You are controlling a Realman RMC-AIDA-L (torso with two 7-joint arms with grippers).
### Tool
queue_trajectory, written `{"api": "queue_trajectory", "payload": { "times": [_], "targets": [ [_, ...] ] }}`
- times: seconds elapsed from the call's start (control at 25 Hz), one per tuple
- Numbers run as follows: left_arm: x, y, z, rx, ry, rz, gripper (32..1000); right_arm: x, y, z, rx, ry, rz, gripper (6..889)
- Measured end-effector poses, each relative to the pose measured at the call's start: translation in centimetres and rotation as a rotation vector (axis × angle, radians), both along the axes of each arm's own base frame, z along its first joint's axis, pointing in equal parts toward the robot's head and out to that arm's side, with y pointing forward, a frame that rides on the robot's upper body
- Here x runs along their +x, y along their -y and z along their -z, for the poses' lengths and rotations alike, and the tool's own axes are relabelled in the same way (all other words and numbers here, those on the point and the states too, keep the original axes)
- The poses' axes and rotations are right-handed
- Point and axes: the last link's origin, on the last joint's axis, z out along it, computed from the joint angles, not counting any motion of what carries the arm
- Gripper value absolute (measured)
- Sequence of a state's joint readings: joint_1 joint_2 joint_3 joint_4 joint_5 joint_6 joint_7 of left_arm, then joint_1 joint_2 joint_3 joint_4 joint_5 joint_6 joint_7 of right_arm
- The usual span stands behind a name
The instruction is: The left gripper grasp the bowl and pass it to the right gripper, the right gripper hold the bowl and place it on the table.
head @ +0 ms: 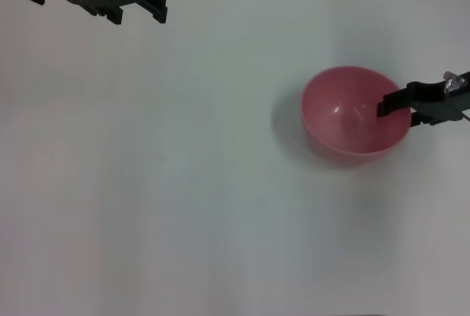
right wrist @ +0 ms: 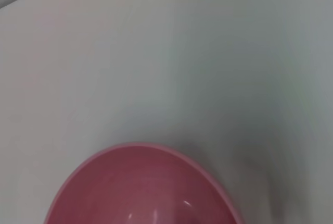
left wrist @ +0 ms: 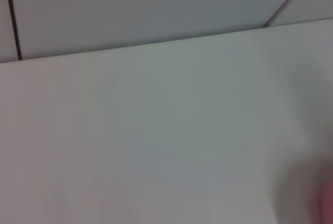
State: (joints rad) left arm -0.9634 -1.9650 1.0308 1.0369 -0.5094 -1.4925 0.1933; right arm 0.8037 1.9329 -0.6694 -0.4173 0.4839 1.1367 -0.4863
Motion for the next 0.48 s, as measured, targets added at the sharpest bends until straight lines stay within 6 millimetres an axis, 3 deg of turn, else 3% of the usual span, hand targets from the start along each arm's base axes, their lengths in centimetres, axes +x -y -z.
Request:
{"api": "queue_trajectory", "payload": {
  "times": [0.2,0.48],
  "targets": [
    [-0.07,0.02,0.00,0.000,0.000,-0.002,797,-0.10,-0.05,0.01,-0.003,0.001,-0.005,651],
    [-0.07,0.01,-0.01,0.001,0.000,-0.001,797,-0.60,-0.22,0.06,-0.015,-0.005,-0.014,709]
  ]
}}
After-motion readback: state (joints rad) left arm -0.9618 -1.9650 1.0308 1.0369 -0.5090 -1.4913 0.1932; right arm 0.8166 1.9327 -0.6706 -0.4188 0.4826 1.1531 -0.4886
